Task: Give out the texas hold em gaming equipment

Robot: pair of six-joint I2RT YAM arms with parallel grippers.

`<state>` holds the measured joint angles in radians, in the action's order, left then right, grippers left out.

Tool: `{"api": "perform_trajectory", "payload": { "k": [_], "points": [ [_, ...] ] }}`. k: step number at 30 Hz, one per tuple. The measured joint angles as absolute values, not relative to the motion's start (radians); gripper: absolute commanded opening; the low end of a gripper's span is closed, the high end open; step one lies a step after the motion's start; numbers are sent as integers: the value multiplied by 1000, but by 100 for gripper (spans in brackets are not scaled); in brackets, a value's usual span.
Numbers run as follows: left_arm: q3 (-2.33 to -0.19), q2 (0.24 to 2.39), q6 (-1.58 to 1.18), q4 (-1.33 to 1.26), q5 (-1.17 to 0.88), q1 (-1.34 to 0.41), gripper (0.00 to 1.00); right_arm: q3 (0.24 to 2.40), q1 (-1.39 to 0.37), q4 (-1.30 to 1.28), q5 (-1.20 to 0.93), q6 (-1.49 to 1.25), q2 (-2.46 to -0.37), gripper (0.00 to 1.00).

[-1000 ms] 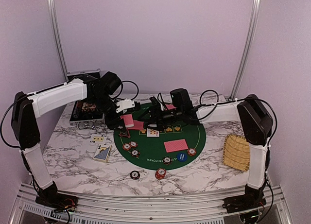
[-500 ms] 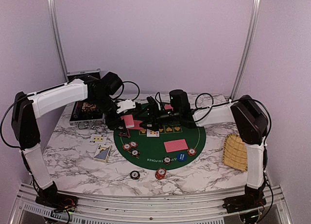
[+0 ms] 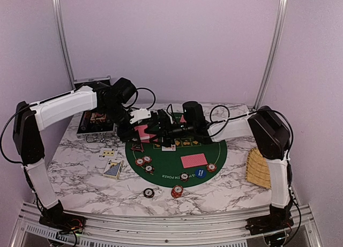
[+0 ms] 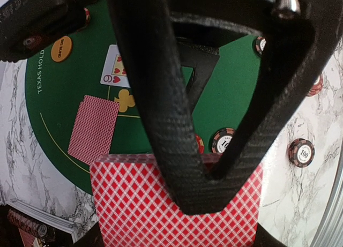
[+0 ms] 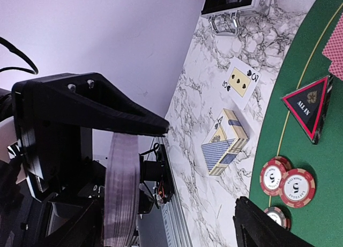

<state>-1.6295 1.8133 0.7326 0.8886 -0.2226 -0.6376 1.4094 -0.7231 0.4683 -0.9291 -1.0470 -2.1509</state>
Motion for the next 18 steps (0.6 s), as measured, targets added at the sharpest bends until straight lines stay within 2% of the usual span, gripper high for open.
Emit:
{"api": "perform_trajectory", "payload": {
  "k": [18],
  "points": [
    [-1641, 1817, 733, 889, -219, -648, 0, 1514, -748, 540, -942, -1134, -2254, 82]
  ]
}}
